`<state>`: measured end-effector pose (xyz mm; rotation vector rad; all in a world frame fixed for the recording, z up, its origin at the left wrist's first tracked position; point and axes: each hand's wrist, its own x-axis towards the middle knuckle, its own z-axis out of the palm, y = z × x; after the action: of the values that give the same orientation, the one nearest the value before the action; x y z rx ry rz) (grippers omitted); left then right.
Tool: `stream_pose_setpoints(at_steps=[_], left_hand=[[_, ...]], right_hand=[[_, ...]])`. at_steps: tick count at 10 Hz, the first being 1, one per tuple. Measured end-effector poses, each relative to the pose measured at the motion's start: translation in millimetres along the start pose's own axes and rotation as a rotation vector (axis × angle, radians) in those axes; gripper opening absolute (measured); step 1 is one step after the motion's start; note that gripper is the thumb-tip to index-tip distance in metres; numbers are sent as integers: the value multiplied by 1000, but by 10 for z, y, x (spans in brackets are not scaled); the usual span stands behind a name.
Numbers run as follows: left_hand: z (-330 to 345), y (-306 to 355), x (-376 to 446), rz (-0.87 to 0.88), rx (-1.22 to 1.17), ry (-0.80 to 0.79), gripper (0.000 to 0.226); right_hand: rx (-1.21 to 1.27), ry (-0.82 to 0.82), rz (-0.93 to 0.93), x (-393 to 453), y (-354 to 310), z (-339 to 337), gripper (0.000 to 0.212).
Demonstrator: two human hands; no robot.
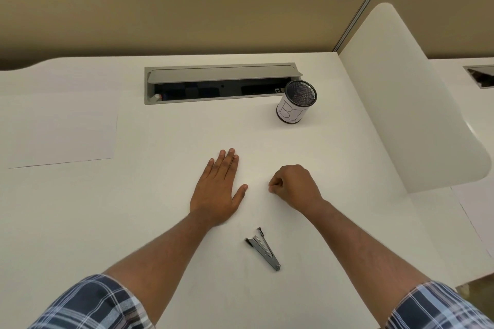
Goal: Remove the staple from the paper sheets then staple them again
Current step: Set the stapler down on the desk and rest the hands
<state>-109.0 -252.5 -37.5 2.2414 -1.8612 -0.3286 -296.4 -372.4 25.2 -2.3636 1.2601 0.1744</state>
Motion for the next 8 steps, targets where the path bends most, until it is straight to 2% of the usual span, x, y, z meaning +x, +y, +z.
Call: stream_pose_setpoints(at_steps=[1, 2, 4, 5, 7, 8], left_hand=[[-3, -3, 0, 0, 7, -7, 75], [-7, 5, 0, -1, 10, -3, 74], [-13, 9, 0, 0, 13, -5, 74], [-15, 9, -1, 1, 10, -1, 74], [-15, 6, 6, 0, -8, 7, 74], [-9, 7, 0, -2, -13, 7, 74]], right_hand=[[19, -59, 33, 53, -8, -58, 8], [9, -147, 1, 101, 7, -124, 21], [-25, -227, -61, 140, 45, -94, 9], [-38, -236, -68, 125, 49, -34, 7], [-34, -176, -209, 40, 125, 30, 12], [164, -115, -114, -57, 160, -36, 17]])
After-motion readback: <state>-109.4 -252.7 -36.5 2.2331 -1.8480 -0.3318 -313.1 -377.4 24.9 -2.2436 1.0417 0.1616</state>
